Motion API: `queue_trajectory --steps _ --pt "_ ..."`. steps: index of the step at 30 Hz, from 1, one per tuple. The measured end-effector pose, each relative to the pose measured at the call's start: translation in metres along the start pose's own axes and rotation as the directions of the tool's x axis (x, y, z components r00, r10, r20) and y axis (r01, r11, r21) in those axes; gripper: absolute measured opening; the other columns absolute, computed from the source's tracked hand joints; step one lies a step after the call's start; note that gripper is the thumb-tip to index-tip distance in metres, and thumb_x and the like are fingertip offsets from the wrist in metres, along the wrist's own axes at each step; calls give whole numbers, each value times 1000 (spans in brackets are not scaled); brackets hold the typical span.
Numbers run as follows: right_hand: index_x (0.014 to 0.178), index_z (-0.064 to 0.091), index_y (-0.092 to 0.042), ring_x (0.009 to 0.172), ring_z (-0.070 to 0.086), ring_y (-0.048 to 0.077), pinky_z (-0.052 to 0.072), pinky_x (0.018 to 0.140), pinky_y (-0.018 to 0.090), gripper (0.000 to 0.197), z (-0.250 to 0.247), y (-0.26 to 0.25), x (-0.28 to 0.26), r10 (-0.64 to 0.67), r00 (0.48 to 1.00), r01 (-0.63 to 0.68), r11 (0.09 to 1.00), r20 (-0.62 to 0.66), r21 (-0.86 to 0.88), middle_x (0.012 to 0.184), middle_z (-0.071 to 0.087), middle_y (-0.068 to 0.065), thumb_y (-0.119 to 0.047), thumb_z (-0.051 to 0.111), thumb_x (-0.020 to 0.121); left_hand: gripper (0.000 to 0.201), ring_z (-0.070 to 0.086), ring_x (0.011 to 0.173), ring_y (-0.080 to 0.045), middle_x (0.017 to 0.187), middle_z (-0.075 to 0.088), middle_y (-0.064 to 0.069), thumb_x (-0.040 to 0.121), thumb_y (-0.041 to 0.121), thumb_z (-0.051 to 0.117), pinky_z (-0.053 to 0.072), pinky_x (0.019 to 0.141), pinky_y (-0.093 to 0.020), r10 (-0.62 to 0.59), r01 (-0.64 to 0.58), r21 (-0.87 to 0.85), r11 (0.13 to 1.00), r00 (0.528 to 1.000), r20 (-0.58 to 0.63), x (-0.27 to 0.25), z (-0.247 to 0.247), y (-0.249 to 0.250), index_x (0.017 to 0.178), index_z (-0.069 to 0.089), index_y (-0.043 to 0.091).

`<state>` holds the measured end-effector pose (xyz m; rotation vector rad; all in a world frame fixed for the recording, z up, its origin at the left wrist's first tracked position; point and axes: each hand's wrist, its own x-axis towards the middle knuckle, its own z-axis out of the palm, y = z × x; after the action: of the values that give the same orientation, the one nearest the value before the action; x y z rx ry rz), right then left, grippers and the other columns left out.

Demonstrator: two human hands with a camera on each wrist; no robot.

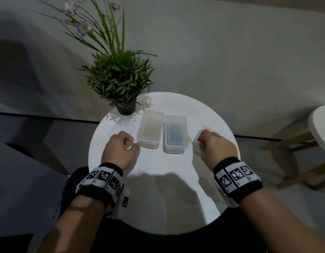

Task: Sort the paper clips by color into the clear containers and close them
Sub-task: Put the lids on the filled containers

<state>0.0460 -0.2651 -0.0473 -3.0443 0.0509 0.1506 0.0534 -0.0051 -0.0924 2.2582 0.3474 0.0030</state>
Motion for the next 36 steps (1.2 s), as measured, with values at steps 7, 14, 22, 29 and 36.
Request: queue_trajectory --steps 7,14,22,29,36 --pt "112 58 -13 98 61 34 43 70 32 25 21 -29 17 62 982 -87 987 177 138 102 66 14 -12 45 91 28 51 109 -30 120 49 -7 81 17 66 44 87 -35 33 -38 226 973 999 25 23 -11 -3 108 60 20" --pt "107 60 -8 100 62 34 45 73 31 22 23 -36 44 45 984 -62 994 175 93 105 67 17 -12 44 92 85 31 133 -31 143 35 -8 72 47 75 37 103 -44 -75 -8 466 885 984 160 53 -16 -9 143 35 21" --pt "117 55 -6 107 57 29 52 87 41 36 40 -44 43 -15 952 39 997 305 -71 115 55 11 -12 54 82 69 35 130 -28 144 35 -5 77 21 69 37 103 -41 54 -130 466 875 984 172 49 -17 -6 140 41 22" --pt "104 63 -5 99 60 30 46 79 31 23 31 -34 22 -55 974 71 995 219 -68 107 60 13 -7 46 89 60 40 130 -24 144 46 0 71 28 75 35 101 -39 569 -675 347 651 736 366 21 -5 12 128 57 24" --pt "99 59 -8 97 60 32 45 69 33 17 40 -37 4 -31 985 30 1000 172 9 102 60 10 -16 45 91 41 65 83 -30 94 69 -4 69 40 78 53 70 -36 615 -735 438 517 675 408 27 -2 28 97 70 13"
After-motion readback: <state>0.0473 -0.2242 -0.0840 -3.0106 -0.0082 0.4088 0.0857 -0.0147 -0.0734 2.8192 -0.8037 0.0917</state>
